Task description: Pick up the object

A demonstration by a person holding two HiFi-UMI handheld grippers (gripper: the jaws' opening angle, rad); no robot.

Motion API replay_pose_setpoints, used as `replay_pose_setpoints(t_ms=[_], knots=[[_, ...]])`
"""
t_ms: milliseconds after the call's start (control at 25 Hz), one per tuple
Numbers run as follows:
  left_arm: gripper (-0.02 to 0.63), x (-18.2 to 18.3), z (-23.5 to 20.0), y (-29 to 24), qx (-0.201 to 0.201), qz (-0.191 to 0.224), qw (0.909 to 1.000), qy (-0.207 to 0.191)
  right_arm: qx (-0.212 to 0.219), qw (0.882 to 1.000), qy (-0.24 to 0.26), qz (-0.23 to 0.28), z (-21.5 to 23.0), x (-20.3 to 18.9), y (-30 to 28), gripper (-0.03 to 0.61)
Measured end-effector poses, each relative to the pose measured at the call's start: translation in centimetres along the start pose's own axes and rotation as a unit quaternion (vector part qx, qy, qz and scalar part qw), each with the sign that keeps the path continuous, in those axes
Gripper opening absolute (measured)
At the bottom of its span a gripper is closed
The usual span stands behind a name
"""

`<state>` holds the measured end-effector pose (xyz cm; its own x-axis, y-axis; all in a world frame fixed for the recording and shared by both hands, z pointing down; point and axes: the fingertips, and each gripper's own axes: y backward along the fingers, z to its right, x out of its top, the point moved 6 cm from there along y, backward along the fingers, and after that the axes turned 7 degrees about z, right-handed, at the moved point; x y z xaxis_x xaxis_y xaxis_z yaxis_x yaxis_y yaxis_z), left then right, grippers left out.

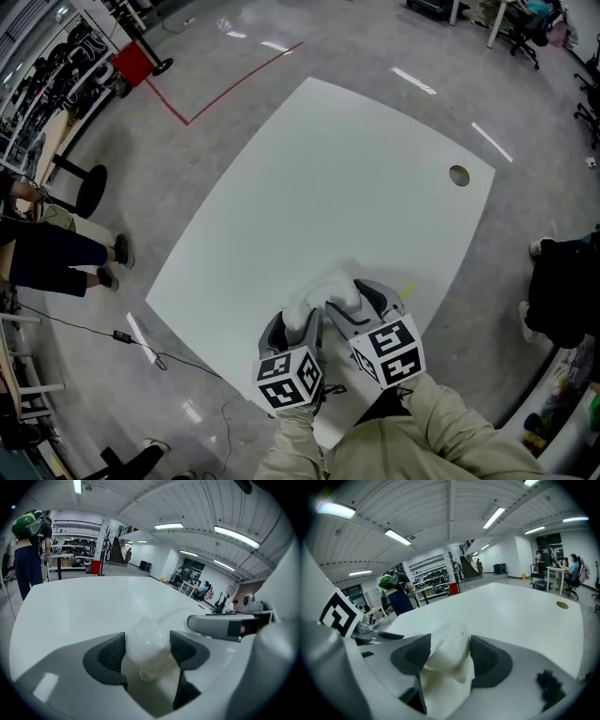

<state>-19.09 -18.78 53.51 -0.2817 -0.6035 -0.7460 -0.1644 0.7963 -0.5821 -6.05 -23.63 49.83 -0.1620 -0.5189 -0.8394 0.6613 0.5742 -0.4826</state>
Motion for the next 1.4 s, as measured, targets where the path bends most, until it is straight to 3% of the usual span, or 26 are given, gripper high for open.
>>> replay_pose_setpoints(t_ms=[320,480,560,720,880,1160,1400], knots=[[0.293,0.0,0.6,1.0,0.007,0.007,1.0,-0.002,-0.012,1.0,0.018,0.008,-0.4,0.6,1.1,0.245],[0.293,1.4,1.1,2.7,0.003,0.059,0.9983,0.001,0.016,0.997,0.047,0.066,-1.4,2.3,2.8,0.245],[0.293,2.8,1.4,4.1,0.001,0.093,0.9956,-0.013,0.053,0.993,0.051,0.097,-1.9,3.8,4.1,0.245],[0.29,6.1,2.9,7.1,-0.024,0.158,0.9863,-0.041,0.174,0.972,0.023,0.155,-1.7,7.3,8.1,0.245],[0.288,8.5,4.9,11.0,-0.053,0.221,0.9727,-0.047,0.279,0.942,-0.019,0.188,-1.2,9.7,12.1,0.242],[0.288,8.4,4.4,15.0,-0.059,0.245,0.9648,-0.074,0.348,0.909,0.034,0.226,-3.9,9.8,14.8,0.202],[0.29,8.0,5.9,19.9,-0.063,0.269,0.9511,-0.138,0.375,0.888,0.114,0.24,-6.7,9.5,19.5,0.167]])
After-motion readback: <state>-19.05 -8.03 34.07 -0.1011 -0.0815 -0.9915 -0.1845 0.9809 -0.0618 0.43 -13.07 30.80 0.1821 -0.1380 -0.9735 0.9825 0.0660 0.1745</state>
